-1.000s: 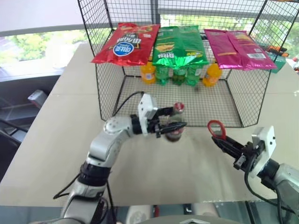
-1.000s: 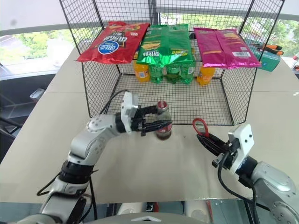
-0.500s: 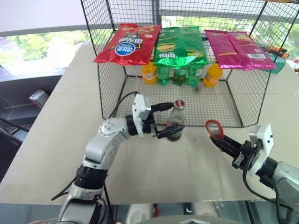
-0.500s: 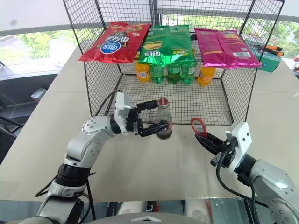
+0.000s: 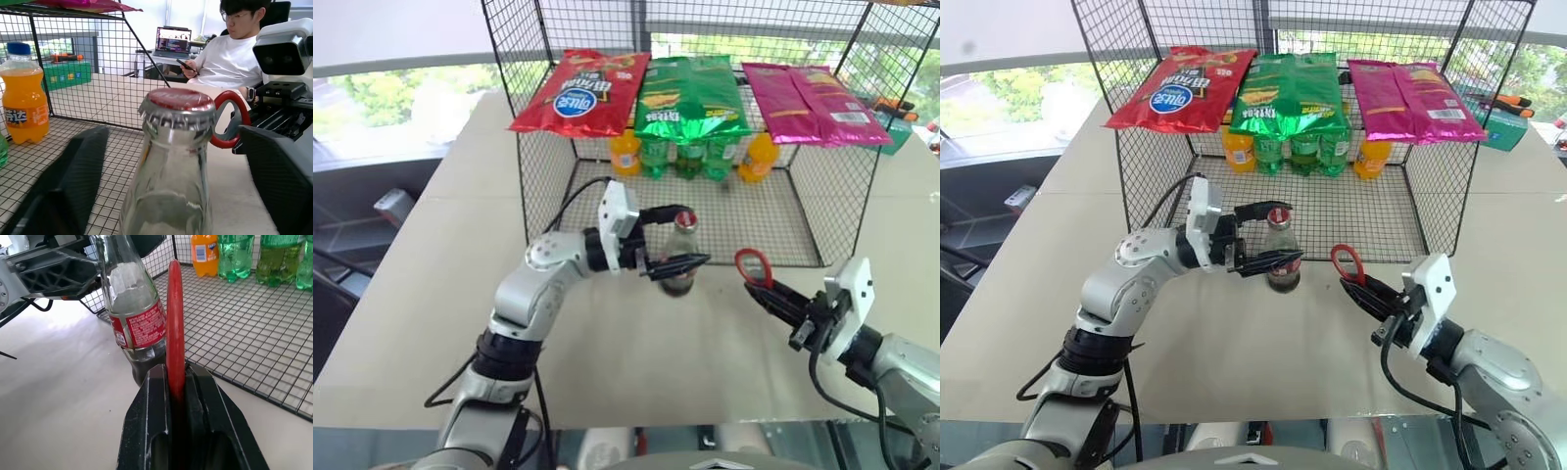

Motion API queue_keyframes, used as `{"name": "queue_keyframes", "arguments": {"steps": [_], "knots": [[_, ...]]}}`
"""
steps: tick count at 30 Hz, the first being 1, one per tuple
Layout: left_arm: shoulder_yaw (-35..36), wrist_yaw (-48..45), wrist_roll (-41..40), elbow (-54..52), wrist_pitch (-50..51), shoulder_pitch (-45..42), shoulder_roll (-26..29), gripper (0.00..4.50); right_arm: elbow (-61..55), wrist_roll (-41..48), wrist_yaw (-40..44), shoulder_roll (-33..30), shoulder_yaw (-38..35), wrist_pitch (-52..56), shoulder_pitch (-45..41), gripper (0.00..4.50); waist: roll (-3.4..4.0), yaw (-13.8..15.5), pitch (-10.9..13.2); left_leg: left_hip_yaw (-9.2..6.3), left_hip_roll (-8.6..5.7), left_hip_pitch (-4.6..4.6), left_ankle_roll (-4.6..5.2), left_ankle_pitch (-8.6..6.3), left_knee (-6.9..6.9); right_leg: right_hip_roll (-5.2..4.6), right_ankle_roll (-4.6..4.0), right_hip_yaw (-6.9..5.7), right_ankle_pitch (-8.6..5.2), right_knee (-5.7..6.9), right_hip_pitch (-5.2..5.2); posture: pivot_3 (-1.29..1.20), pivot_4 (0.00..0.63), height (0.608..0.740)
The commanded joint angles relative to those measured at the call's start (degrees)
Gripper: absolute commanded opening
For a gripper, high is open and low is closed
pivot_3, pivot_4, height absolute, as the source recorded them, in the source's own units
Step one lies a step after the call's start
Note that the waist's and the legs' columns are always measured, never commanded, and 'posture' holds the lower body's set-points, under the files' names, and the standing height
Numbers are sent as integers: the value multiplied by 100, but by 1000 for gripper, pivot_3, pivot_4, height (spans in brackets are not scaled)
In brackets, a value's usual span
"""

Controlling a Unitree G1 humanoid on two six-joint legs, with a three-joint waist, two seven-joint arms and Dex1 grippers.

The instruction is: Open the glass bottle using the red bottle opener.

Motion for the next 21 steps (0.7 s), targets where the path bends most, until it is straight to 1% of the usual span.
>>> {"name": "queue_keyframes", "arguments": {"steps": [1,2,3,4,8,9,10,11,12,14,21], "knots": [[-8,-114,-93,-122,50,-103,41,2344,-208,-310,-45,89,124,-362,-308,0,0,-5,0,0,0,0,0,0,0,0,0,0,0,0,0,0,150,740],[-11,-146,-97,-125,63,-97,52,1788,-217,-508,-110,128,207,-450,-487,0,0,0,0,0,0,0,0,0,0,1,0,0,0,0,-1,0,150,740],[-14,-165,-93,-127,67,-89,59,1402,-221,-701,-149,142,292,-534,-653,0,1,-3,-1,-1,0,0,0,0,1,1,0,-1,0,2,-1,0,150,740],[-9,-182,-99,-124,70,-88,71,1260,-222,-835,-179,155,358,-577,-766,0,5,0,-2,0,0,3,0,0,1,2,0,-1,-1,2,-1,0,150,740],[7,-196,-97,-104,90,-87,99,1211,40,-2307,-323,-12,1094,-1044,-1566,0,5,1,-3,1,-1,0,0,0,1,1,-1,1,0,1,-3,0,150,740],[8,-198,-95,-102,92,-86,104,1211,92,-2509,-318,-16,1205,-1128,-1650,0,5,0,-3,2,-1,1,0,0,1,1,0,2,0,2,-3,0,150,740],[-2,-216,-90,-105,91,-78,117,1210,256,-2895,-326,-2,1420,-1400,-1800,0,5,10,-3,3,-1,1,0,0,1,1,0,2,0,1,-5,0,150,740],[-10,-221,-87,-107,95,-75,125,1210,515,-3543,-373,-49,1733,-1880,-1957,0,4,13,-3,1,-1,0,0,0,1,1,0,0,0,1,-4,0,150,740],[-12,-231,-90,-105,99,-76,140,1210,745,-3991,-362,-47,1996,-2288,-2061,0,5,10,-3,-1,-1,-1,0,0,1,1,-1,-2,0,1,-4,0,150,740],[-23,-242,-84,-103,105,-78,164,1206,1171,-4746,-389,-65,2377,-3113,-2163,0,4,6,-3,5,-2,-1,0,0,1,1,-1,1,0,1,-7,0,150,740],[-33,-274,-50,-99,129,-111,221,1203,2515,-6146,-467,-182,2915,-5163,-2106,0,3,-2,-8,12,-1,3,-1,0,1,1,0,10,0,-1,-5,0,150,740]]}}
